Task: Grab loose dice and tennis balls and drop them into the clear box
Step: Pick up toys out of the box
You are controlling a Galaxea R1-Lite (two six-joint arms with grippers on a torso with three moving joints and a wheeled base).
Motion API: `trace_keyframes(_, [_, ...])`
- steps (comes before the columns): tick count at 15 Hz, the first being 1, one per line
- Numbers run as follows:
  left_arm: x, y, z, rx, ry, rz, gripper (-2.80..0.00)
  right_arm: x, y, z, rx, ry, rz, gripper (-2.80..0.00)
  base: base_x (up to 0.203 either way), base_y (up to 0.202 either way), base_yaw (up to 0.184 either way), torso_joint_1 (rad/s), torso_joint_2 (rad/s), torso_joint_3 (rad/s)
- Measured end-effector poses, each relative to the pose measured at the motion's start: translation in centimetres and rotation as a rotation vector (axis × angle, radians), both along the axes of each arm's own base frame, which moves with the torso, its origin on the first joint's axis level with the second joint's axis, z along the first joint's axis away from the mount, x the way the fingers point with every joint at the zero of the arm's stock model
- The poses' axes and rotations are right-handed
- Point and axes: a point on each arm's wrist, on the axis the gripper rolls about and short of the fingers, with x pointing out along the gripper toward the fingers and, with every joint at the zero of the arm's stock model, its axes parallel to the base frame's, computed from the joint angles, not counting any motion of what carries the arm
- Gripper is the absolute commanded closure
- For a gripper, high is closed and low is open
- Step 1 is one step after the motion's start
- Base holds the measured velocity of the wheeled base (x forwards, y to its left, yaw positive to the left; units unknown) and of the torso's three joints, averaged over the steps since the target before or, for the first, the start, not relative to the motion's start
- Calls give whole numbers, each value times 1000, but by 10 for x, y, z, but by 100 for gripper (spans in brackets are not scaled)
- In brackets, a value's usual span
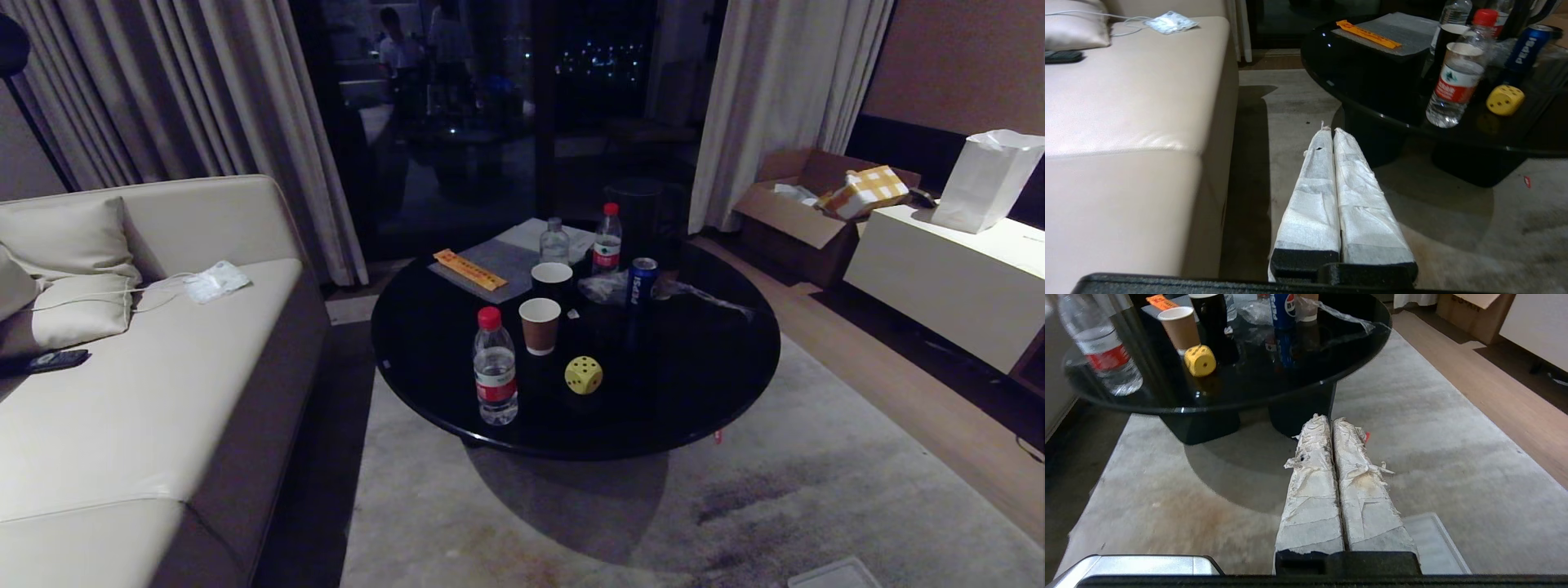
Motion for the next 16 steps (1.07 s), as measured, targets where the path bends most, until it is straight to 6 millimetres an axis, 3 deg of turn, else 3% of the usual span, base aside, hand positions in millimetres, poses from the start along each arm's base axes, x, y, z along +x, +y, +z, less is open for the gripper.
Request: trace_keyframes(16, [0, 0, 0, -1, 0, 0, 0, 0, 0, 0, 0, -1, -1, 0, 183, 0, -1, 3, 2, 4])
